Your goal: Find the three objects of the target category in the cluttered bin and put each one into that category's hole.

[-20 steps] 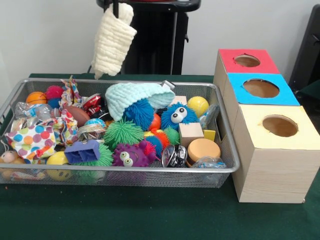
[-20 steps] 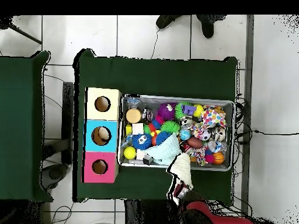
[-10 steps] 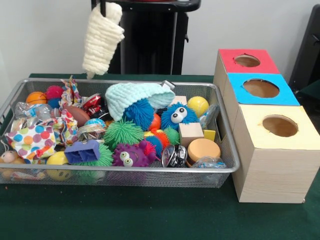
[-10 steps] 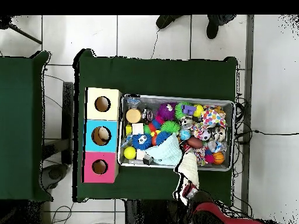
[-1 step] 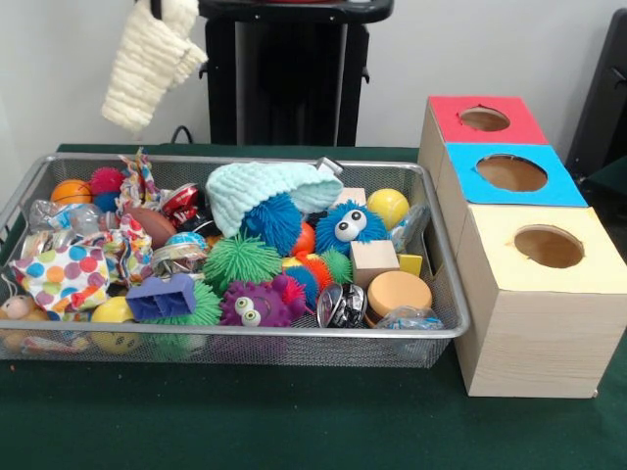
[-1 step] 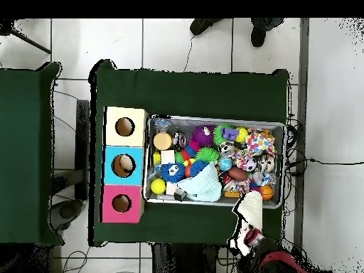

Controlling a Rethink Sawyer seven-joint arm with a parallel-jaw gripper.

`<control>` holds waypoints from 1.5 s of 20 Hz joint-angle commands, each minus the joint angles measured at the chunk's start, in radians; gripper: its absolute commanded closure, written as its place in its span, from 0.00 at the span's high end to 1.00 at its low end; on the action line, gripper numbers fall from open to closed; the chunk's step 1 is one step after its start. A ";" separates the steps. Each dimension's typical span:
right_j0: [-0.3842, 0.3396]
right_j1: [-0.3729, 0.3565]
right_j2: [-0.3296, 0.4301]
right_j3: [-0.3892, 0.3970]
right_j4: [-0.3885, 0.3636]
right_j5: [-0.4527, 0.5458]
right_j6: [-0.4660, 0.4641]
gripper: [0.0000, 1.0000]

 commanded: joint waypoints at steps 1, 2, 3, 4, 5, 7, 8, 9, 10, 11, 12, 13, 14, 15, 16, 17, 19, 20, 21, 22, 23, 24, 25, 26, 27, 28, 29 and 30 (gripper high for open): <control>-0.015 0.049 0.145 -0.152 -0.009 0.137 -0.303 0.00; -0.006 0.058 0.140 -0.166 -0.020 0.137 -0.289 0.00; 0.005 0.066 0.135 -0.178 -0.026 0.137 -0.272 0.00; 0.013 0.076 0.137 -0.187 -0.030 0.125 -0.259 0.00; 0.027 0.092 0.135 -0.196 -0.028 0.112 -0.234 0.00; 0.076 0.128 0.109 -0.220 -0.040 0.081 -0.171 0.00; 0.103 0.153 0.088 -0.233 -0.048 0.049 -0.132 0.00; 0.129 0.172 0.069 -0.244 -0.059 0.020 -0.102 0.00; 0.150 0.186 0.054 -0.258 -0.069 0.007 -0.085 0.00; 0.162 0.197 0.048 -0.270 -0.069 0.004 -0.081 0.00; 0.178 0.207 0.036 -0.289 -0.073 0.014 -0.075 0.00; 0.187 0.216 0.030 -0.304 -0.066 0.020 -0.070 0.00; 0.196 0.224 0.025 -0.319 -0.059 0.026 -0.065 0.00; 0.204 0.230 0.017 -0.334 -0.057 0.037 -0.062 0.00; 0.208 0.231 0.015 -0.345 -0.056 0.051 -0.068 0.00; 0.211 0.232 0.013 -0.357 -0.053 0.068 -0.075 0.00; 0.209 0.226 0.020 -0.364 -0.039 0.095 -0.094 0.00; 0.209 0.220 0.022 -0.362 -0.033 0.100 -0.097 0.00; 0.211 0.220 0.021 -0.364 -0.031 0.102 -0.098 0.00; 0.211 0.213 0.022 -0.355 -0.029 0.095 -0.093 0.00; 0.211 0.211 0.023 -0.351 -0.029 0.090 -0.093 0.00; 0.211 0.209 0.024 -0.348 -0.029 0.086 -0.092 0.00; 0.211 0.208 0.023 -0.347 -0.028 0.088 -0.092 0.00; 0.209 0.206 0.024 -0.341 -0.030 0.084 -0.093 0.00; 0.206 0.206 0.026 -0.339 -0.032 0.083 -0.096 0.00; 0.204 0.204 0.028 -0.338 -0.032 0.083 -0.099 0.00; 0.200 0.202 0.031 -0.336 -0.032 0.084 -0.105 0.00; 0.189 0.198 0.040 -0.332 -0.025 0.087 -0.115 0.00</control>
